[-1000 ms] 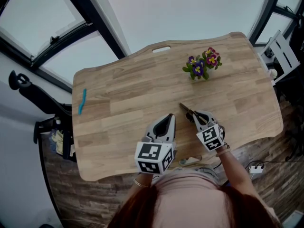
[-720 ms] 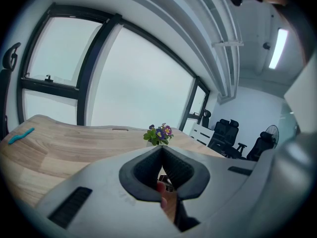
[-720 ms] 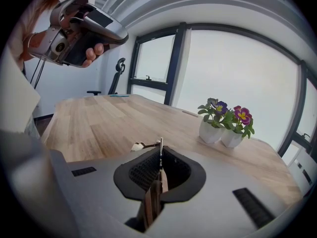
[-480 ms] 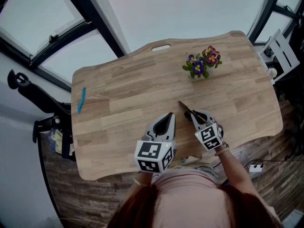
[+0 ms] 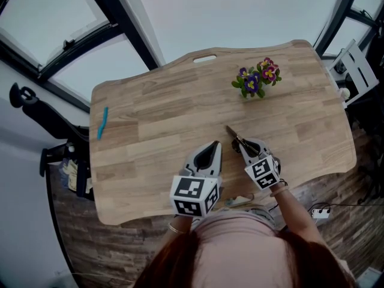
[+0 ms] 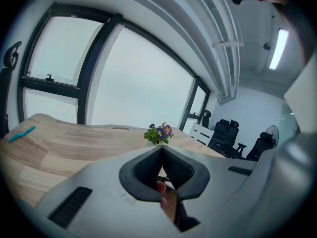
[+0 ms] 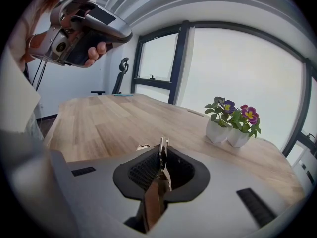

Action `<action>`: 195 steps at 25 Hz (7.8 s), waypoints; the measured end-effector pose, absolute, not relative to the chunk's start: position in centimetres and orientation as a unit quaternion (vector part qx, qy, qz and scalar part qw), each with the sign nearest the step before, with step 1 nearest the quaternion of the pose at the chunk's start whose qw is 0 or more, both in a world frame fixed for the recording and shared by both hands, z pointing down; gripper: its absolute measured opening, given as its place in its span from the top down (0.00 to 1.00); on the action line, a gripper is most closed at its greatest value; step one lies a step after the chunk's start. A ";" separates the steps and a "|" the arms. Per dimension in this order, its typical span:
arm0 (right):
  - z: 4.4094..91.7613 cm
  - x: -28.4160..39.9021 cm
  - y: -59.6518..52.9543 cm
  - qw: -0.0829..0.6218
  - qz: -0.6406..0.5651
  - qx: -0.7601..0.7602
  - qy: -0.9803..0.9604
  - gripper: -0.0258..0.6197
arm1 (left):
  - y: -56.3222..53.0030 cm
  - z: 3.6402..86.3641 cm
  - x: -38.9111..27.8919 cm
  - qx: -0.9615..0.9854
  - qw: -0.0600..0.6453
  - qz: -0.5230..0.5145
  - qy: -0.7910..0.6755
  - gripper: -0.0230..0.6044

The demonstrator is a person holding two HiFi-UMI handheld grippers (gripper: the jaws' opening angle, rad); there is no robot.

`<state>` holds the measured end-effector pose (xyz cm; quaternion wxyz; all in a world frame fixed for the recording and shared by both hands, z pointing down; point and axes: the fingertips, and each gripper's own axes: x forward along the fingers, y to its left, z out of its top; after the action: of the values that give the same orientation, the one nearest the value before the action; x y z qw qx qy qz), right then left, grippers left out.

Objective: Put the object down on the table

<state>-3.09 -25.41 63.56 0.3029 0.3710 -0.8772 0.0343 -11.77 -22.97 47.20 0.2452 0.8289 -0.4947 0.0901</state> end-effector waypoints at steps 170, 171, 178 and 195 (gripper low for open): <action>38.1 5.5 -19.9 0.053 -0.010 0.551 -0.833 0.96 | -21.5 41.3 -9.7 0.840 0.160 0.081 -0.512 0.96; 38.1 5.6 -20.2 0.054 -0.011 0.548 -0.834 0.96 | -21.7 41.3 -9.5 0.839 0.159 0.082 -0.513 0.96; 37.7 6.6 -22.3 0.048 -0.006 0.516 -0.855 0.96 | -22.7 40.9 -8.3 0.823 0.162 0.076 -0.540 0.96; 38.1 9.7 -24.0 0.035 0.014 0.483 -0.875 0.96 | -22.5 41.9 -5.6 0.788 0.161 0.107 -0.585 0.96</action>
<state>9.74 -23.98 38.13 0.0349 0.4834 -0.8746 0.0137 -5.60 -22.46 41.85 0.1605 0.7879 -0.5848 0.1068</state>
